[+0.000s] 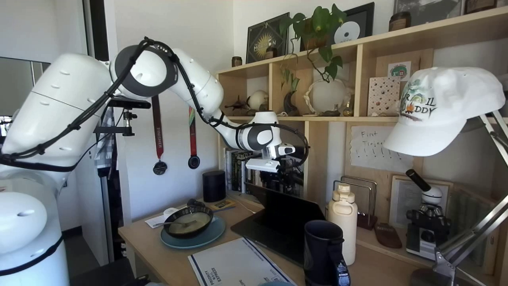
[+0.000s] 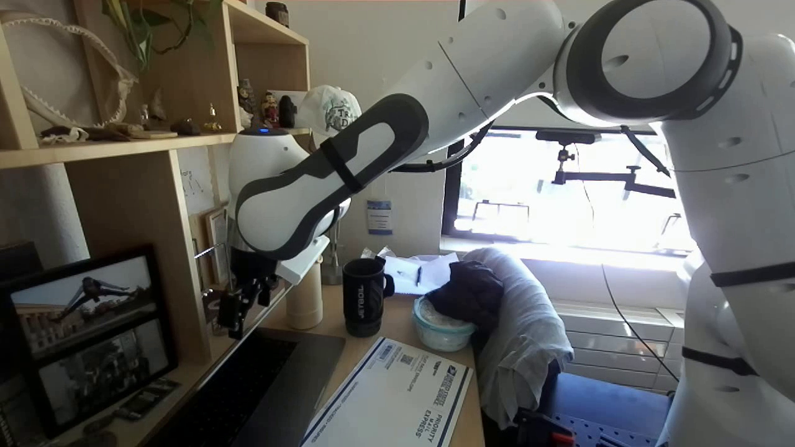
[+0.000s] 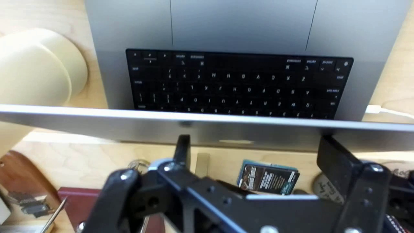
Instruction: Close the laptop
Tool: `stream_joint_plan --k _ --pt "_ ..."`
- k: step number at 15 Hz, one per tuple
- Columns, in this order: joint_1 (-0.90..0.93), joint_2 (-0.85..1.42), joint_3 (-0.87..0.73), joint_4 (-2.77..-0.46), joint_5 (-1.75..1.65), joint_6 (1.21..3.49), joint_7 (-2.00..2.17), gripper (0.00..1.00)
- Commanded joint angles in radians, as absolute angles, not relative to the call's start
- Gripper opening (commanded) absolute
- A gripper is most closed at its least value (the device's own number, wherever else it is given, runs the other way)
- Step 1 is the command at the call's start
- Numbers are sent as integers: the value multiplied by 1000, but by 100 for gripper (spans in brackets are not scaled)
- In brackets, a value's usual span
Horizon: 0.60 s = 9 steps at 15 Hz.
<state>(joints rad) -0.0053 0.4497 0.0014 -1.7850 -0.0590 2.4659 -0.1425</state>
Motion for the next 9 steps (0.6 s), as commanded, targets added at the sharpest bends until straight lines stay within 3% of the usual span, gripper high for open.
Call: stream_joint_plan --k 1,9 --pt "-9 384 15 -1931 -36 2495 -120 100" --pt "-7 342 18 -2115 5 2541 -96 100"
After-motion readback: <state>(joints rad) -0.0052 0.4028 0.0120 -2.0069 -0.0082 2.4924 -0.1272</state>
